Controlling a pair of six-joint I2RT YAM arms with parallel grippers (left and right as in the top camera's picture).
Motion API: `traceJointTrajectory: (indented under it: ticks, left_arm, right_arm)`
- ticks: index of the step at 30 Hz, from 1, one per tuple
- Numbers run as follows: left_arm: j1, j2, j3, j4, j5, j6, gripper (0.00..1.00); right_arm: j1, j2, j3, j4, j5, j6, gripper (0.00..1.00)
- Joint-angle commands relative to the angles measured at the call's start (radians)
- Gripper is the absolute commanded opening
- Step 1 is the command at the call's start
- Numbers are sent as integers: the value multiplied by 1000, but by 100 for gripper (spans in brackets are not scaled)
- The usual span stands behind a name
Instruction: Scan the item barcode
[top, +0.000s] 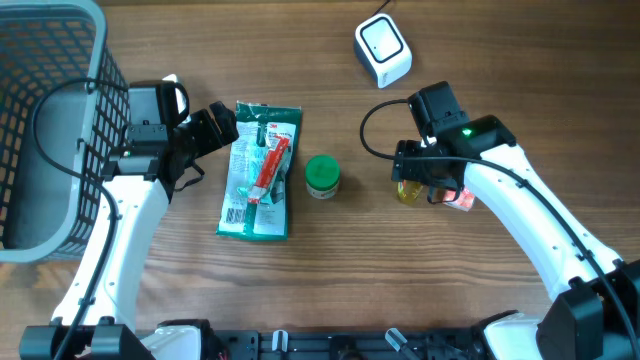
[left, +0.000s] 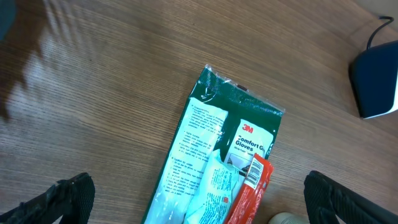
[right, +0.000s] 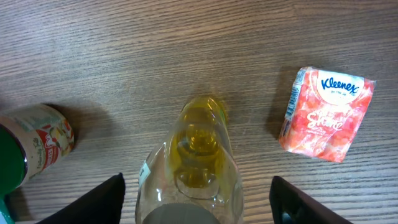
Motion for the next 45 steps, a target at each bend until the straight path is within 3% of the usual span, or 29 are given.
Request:
traceJointTrajectory:
  ticks: [1,12,14,20,25,28,45]
  left_arm:
    - [4,-13,18,3,11,5,100]
    - [4,-13,18,3,11,6,100]
    - [4,-13,18,3,11,5,100]
    - [4,-13,18,3,11,5,100]
    - [4,-13,18,3,11,6,100]
    - [4,-13,18,3,11,5,100]
    - [4,-13,18,3,11,5,100]
  right_arm:
    - [4,13,-11,-4,14,0,70]
    - [4,13,-11,3,63,-28,59]
    - [4,13,-11,7,63,-60,54]
    - [4,13,-11,33,63,-175,54]
    - [4,13,-11,34,57,-179,80]
    - [4,13,-11,32,0,-177,84]
    - [4,13,-11,32,-2,-112,86]
